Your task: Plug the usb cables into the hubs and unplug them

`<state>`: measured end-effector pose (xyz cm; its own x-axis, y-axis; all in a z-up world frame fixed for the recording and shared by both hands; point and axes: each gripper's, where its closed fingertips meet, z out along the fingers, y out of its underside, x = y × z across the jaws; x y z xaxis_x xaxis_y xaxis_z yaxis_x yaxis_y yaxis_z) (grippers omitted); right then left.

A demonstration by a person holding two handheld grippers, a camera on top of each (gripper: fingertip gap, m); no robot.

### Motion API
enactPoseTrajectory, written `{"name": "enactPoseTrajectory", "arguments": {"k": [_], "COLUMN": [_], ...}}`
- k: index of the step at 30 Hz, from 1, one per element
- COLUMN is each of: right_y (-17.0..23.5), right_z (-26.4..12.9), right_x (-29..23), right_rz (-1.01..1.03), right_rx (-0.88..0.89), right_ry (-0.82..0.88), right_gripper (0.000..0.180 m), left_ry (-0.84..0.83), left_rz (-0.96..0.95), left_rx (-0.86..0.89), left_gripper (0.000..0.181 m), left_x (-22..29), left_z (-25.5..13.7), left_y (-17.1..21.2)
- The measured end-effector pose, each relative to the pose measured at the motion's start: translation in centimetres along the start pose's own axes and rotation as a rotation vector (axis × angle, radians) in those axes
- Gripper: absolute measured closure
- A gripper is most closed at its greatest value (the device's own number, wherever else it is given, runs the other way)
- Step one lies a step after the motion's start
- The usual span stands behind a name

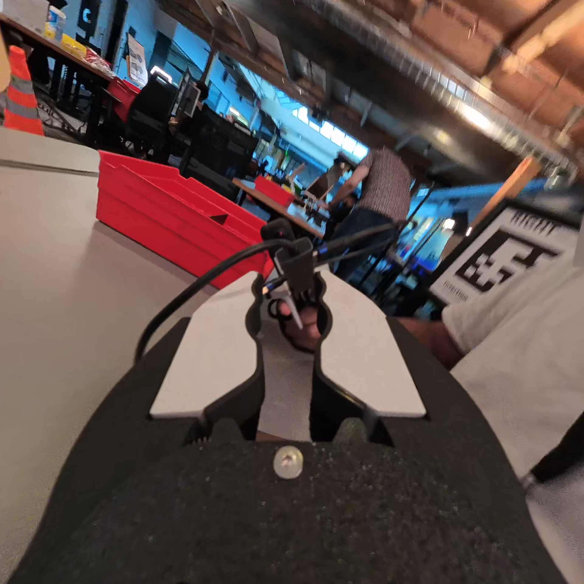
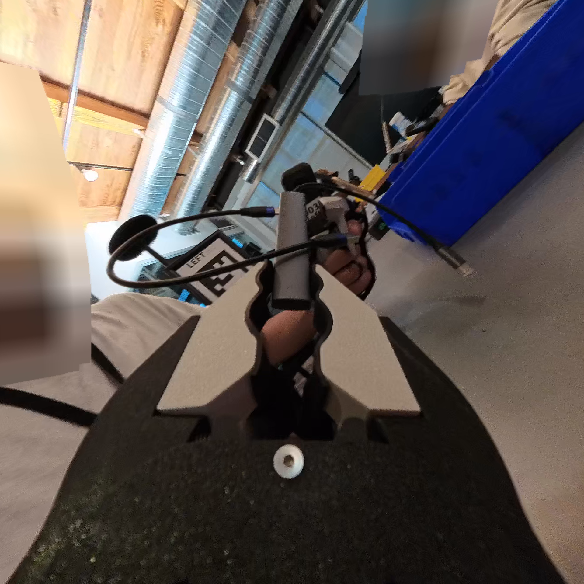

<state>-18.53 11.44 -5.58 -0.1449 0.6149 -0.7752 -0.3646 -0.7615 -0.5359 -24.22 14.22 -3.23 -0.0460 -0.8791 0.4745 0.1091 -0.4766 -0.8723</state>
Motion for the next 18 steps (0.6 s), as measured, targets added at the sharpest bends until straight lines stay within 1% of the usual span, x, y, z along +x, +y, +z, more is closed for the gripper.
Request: {"name": "enactPoseTrajectory", "arguments": {"k": [2,5,7,9,11,13,15,18], "right_y": [0.9,2.0,2.7,3.6,4.6,5.2,5.8,6.5], "right_z": [0.0,0.3,0.4,0.5,0.5,0.6,0.7,0.8], "right_x": [-0.8,-1.3,-1.6,-1.8,-1.9,-2.0,-2.3,-3.1], "right_rz": [0.029,0.038,0.05,0.059,0.081,0.104,0.123,0.123], "right_rx": [-0.061,-0.133,-0.177,-0.226,-0.276,-0.296,-0.319,-0.359], "right_ry": [-0.046,-0.06,-0.07,-0.08,-0.094,-0.107,-0.134,-0.177], "right_gripper": [0.159,0.159,0.159,0.159,0.159,0.159,0.159,0.159], "left_ry": [-0.001,-0.061,-0.088,-0.069,-0.046,-0.03,-0.012,0.061], "left_rz": [0.156,0.468,0.64,0.728,0.761,0.738,0.687,0.557], "left_rx": [-0.105,-0.265,-0.3,-0.28,-0.262,-0.277,-0.253,-0.195], "left_gripper": [0.146,0.138,0.137,0.14,0.143,0.141,0.14,0.138], "left_x": [0.7,1.1,1.5,2.5,3.2,3.4,3.7,4.7], "left_z": [-0.3,-0.1,0.1,0.3,0.4,0.6,1.0,1.6], "left_y": [0.8,2.7,3.4,3.6,3.8,4.2,4.3,4.3]}}
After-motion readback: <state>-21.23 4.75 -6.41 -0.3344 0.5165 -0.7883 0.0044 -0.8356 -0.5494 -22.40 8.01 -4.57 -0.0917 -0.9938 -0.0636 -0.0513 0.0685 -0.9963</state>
